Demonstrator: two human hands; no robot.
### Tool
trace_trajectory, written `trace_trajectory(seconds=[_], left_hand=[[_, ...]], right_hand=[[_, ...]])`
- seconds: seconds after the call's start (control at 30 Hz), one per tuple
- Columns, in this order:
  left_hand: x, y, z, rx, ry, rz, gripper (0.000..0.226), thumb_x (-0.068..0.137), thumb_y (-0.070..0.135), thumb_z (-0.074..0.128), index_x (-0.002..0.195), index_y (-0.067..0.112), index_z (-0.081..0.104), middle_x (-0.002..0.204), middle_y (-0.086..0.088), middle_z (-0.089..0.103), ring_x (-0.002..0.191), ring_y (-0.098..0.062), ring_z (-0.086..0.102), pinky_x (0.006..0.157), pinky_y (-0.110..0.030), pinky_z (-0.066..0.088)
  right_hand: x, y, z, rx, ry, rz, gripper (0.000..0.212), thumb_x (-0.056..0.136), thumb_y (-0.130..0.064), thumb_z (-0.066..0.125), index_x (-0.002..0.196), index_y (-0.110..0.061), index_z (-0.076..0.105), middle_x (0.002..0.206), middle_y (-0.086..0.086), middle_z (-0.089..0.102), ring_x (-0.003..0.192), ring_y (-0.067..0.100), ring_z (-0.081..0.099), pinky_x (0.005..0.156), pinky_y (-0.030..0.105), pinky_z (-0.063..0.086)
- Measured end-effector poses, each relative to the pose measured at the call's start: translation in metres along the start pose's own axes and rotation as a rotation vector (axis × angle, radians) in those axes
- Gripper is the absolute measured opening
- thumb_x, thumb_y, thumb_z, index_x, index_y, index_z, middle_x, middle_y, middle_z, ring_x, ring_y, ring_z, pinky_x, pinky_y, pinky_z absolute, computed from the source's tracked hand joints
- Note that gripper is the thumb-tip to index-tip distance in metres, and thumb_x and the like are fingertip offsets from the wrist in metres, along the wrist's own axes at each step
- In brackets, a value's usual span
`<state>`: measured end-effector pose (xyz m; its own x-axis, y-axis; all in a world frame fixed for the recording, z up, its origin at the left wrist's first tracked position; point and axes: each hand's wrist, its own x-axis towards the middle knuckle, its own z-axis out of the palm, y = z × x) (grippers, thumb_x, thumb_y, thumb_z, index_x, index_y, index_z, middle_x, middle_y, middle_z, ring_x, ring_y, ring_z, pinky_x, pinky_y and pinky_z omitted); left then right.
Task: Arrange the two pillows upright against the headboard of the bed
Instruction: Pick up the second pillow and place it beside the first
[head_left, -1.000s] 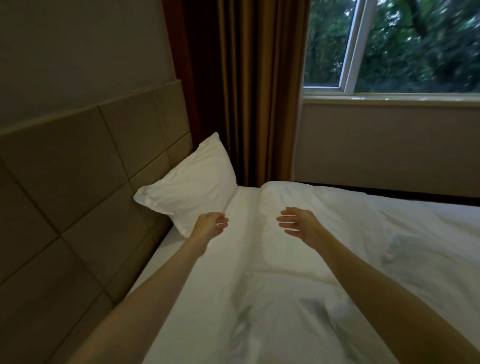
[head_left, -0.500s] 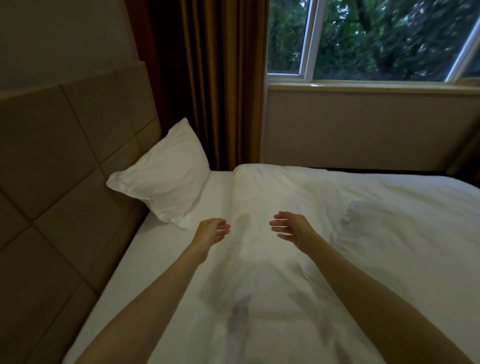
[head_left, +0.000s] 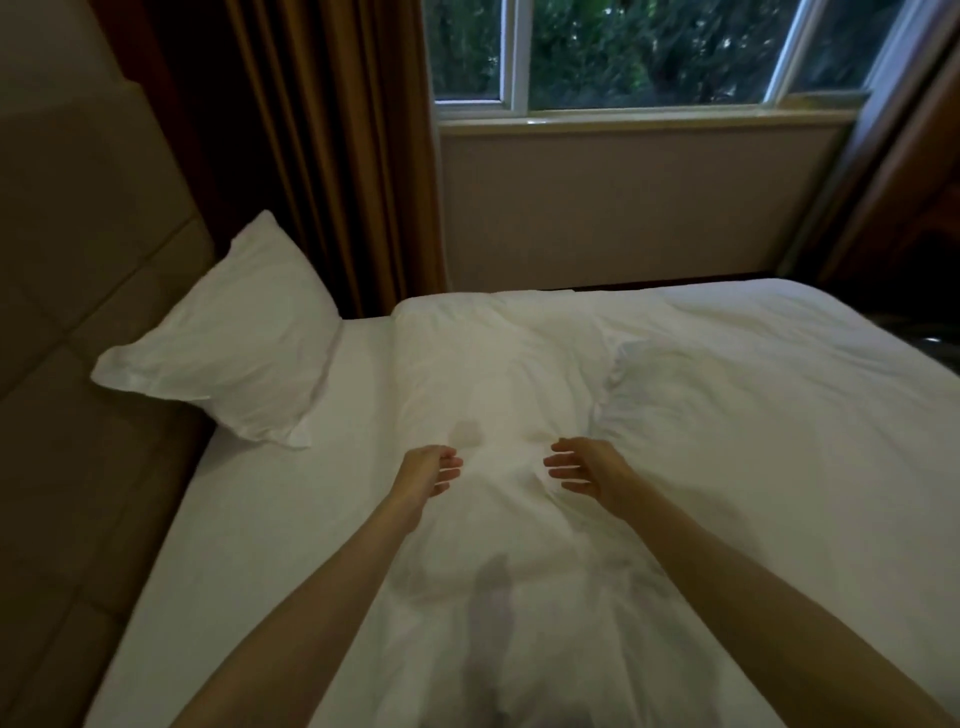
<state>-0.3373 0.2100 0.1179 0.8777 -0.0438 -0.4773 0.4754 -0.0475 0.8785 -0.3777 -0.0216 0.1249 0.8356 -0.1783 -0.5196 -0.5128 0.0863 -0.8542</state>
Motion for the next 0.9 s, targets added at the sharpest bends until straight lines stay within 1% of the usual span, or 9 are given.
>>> trace_trajectory(seconds=[0.1,0.23,0.3,0.43,0.57,0.7,0.77,0.8,0.9], left_hand=[[0.014,0.008,0.038,0.029,-0.026,-0.006,0.018,0.093,0.014,0.048,0.101,0.007,0.062,0.098,-0.012,0.067,0.076,-0.017,0.063,0.064,-0.024,0.044],[0.035,0.018,0.093,0.054,-0.048,0.003,0.016,0.093,0.013,0.048,0.101,0.007,0.061,0.084,-0.006,0.066,0.072,-0.013,0.061,0.063,-0.024,0.043],[0.046,0.021,0.128,0.065,-0.056,-0.003,0.015,0.093,0.013,0.047,0.100,0.007,0.060,0.082,-0.005,0.066,0.072,-0.013,0.060,0.063,-0.024,0.042],[0.070,0.024,0.207,0.108,-0.084,-0.017,0.017,0.093,0.014,0.047,0.101,0.006,0.060,0.098,-0.013,0.065,0.085,-0.022,0.060,0.064,-0.025,0.042],[0.098,0.015,0.279,0.195,-0.083,-0.053,0.017,0.093,0.016,0.048,0.100,0.006,0.060,0.099,-0.013,0.064,0.083,-0.021,0.059,0.066,-0.027,0.043],[0.132,-0.002,0.327,0.363,-0.059,-0.088,0.017,0.092,0.016,0.046,0.097,0.008,0.061,0.111,-0.020,0.065,0.095,-0.026,0.060,0.084,-0.036,0.046],[0.144,-0.006,0.333,0.470,-0.033,-0.093,0.027,0.092,0.018,0.045,0.107,0.004,0.063,0.122,-0.022,0.062,0.110,-0.032,0.059,0.098,-0.040,0.046],[0.160,-0.011,0.352,0.534,-0.013,-0.097,0.031,0.092,0.019,0.046,0.112,0.002,0.063,0.125,-0.022,0.061,0.115,-0.034,0.058,0.100,-0.041,0.046],[0.184,-0.018,0.369,0.659,0.038,-0.068,0.034,0.092,0.021,0.050,0.119,0.002,0.060,0.126,-0.023,0.060,0.114,-0.034,0.057,0.094,-0.037,0.044]], right_hand=[[0.014,-0.005,-0.041,0.038,0.055,-0.020,0.015,0.091,-0.022,0.051,0.090,-0.012,0.062,0.089,0.009,0.069,0.084,0.024,0.064,0.072,0.033,0.047],[0.035,-0.011,-0.100,0.069,0.115,-0.037,0.017,0.090,-0.021,0.052,0.101,-0.010,0.060,0.091,0.010,0.067,0.082,0.025,0.063,0.073,0.033,0.046],[0.048,-0.013,-0.137,0.075,0.149,-0.035,0.018,0.091,-0.021,0.051,0.103,-0.010,0.059,0.093,0.011,0.066,0.081,0.024,0.063,0.071,0.032,0.046],[0.072,-0.020,-0.226,0.116,0.239,-0.016,0.019,0.091,-0.021,0.052,0.104,-0.009,0.058,0.096,0.012,0.065,0.086,0.027,0.061,0.070,0.032,0.046],[0.093,-0.010,-0.318,0.134,0.343,0.029,0.020,0.092,-0.019,0.052,0.106,-0.007,0.058,0.095,0.013,0.062,0.083,0.026,0.059,0.069,0.032,0.045],[0.112,0.011,-0.394,0.147,0.436,0.119,0.016,0.091,-0.018,0.054,0.104,-0.008,0.055,0.102,0.015,0.057,0.092,0.029,0.055,0.067,0.031,0.043],[0.116,0.021,-0.417,0.146,0.473,0.153,0.017,0.091,-0.018,0.055,0.104,-0.008,0.054,0.104,0.016,0.053,0.094,0.028,0.052,0.072,0.033,0.043],[0.127,0.032,-0.441,0.142,0.501,0.189,0.019,0.091,-0.018,0.056,0.106,-0.007,0.054,0.104,0.015,0.052,0.094,0.027,0.051,0.076,0.035,0.042],[0.142,0.056,-0.473,0.127,0.545,0.261,0.039,0.091,-0.021,0.058,0.123,-0.001,0.050,0.110,0.015,0.050,0.105,0.031,0.051,0.088,0.042,0.041]])
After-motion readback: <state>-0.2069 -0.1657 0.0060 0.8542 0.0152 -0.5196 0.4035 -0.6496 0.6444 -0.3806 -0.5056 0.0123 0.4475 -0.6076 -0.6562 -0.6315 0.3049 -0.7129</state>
